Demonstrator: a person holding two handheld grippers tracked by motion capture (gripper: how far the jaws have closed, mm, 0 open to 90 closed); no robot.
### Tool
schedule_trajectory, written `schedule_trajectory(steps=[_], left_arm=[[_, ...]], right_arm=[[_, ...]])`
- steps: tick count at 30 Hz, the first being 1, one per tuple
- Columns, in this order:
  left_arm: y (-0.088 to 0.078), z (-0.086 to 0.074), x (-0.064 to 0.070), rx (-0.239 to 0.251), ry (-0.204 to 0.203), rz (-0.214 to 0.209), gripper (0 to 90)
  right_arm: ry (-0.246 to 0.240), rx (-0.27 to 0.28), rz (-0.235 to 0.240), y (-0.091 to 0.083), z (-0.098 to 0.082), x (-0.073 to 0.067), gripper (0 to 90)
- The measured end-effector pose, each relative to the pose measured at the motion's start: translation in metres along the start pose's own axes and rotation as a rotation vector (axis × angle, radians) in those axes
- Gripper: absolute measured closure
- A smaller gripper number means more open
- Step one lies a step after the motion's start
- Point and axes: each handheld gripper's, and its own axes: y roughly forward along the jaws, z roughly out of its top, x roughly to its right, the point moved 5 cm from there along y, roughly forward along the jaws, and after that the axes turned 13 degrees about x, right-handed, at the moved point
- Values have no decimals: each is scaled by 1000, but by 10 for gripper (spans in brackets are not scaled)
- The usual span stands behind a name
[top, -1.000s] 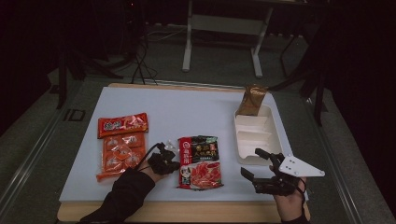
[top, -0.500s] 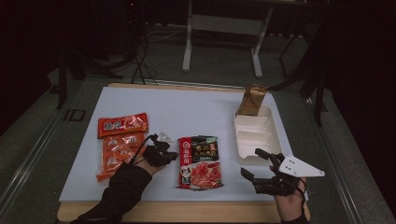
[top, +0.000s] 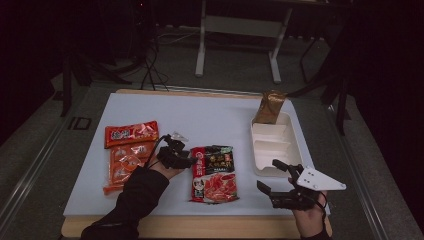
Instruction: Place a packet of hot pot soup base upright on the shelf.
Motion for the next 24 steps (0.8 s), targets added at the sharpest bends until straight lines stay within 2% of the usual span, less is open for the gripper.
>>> schedule_trajectory(steps=[1, 4, 9, 11, 12, 16, 17, 18, 19, 22, 24], left_arm=[[2, 2, -1, 9, -4, 3, 482], [7, 4, -2, 14, -8, 2, 434], [23, 4, -8, 1, -11, 57, 379], [23, 4, -8, 1, -11, 57, 359], [33, 2, -15, -24, -7, 113, 340], [40, -1, -22, -39, -13, 137, 349], [43, -2, -23, -43, -43, 126, 349], [44, -3, -23, -47, -50, 119, 349], [46, -3, -22, -55, -48, 114, 349], [52, -5, -22, -64, -19, 151, 361], [55, -6, -24, -62, -43, 144, 400]], right_arm=[[-2, 0, 0, 0, 0, 0, 157], [2, -3, 3, 0, -1, 0, 157], [-3, -8, 7, 1, -2, 0, 157], [-3, -9, 8, 1, -2, 0, 157], [-4, -12, 12, 1, -2, -1, 157], [0, -19, 20, 2, -4, -1, 157], [-2, -21, 23, 2, -4, -1, 157], [2, -27, 28, 2, -5, -1, 157], [3, -28, 29, 2, -5, -1, 157], [8, -35, 34, 3, -7, 0, 158], [4, -37, 38, 3, -8, 0, 158]])
